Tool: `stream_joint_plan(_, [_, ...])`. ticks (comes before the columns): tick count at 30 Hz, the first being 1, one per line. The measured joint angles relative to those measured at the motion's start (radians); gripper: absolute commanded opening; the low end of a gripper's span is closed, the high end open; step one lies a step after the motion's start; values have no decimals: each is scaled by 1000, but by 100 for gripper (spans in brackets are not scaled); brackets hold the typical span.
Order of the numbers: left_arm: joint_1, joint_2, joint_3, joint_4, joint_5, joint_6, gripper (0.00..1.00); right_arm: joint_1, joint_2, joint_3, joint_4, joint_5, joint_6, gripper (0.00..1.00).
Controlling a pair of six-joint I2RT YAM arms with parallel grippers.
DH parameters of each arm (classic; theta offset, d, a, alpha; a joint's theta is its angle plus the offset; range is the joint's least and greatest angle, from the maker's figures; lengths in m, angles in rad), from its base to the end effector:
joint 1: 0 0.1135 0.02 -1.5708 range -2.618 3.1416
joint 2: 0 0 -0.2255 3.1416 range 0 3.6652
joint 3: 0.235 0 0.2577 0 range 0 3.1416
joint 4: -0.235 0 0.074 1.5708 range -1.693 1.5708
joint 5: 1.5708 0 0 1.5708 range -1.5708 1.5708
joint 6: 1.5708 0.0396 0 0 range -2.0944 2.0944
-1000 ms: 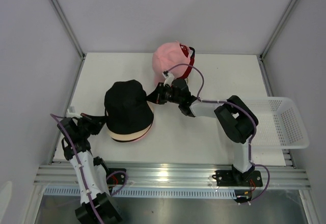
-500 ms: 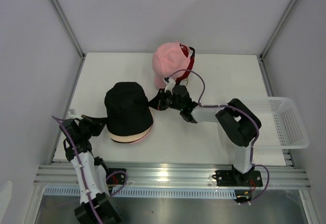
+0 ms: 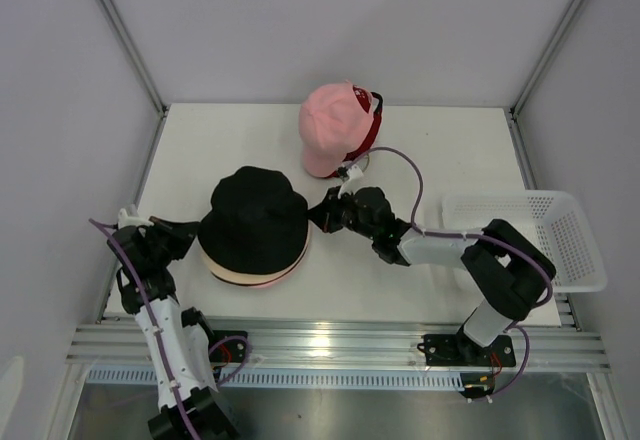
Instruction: Stack the hats
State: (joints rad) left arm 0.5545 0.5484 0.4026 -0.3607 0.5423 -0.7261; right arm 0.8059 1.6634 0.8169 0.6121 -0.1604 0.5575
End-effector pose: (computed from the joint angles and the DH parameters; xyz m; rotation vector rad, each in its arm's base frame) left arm 0.1626 0.0767 0.2017 -0.9496 1.8327 -0.6670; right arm 0.2460 0.2654 0.1638 -0.3631 1.9131 1.0879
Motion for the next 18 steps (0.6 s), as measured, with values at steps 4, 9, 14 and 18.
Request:
stream_joint_plan(4, [-3,-1,-29,86,-20,-16,1,44,-39,-85,63,62,-27,0])
stream_joint_plan(9, [-10,-24,-126,219,-27,-55,1,77,-39,-164,193,131,-27,0])
stream_joint_plan(14, [-14,-64,-192,306,-42,-84,1,118,-38,-215,286,203,-27,4])
stream_joint_plan(18, [-14,-66,-200,318,-45,-86,17,122,-41,-216,276,222,-30,26])
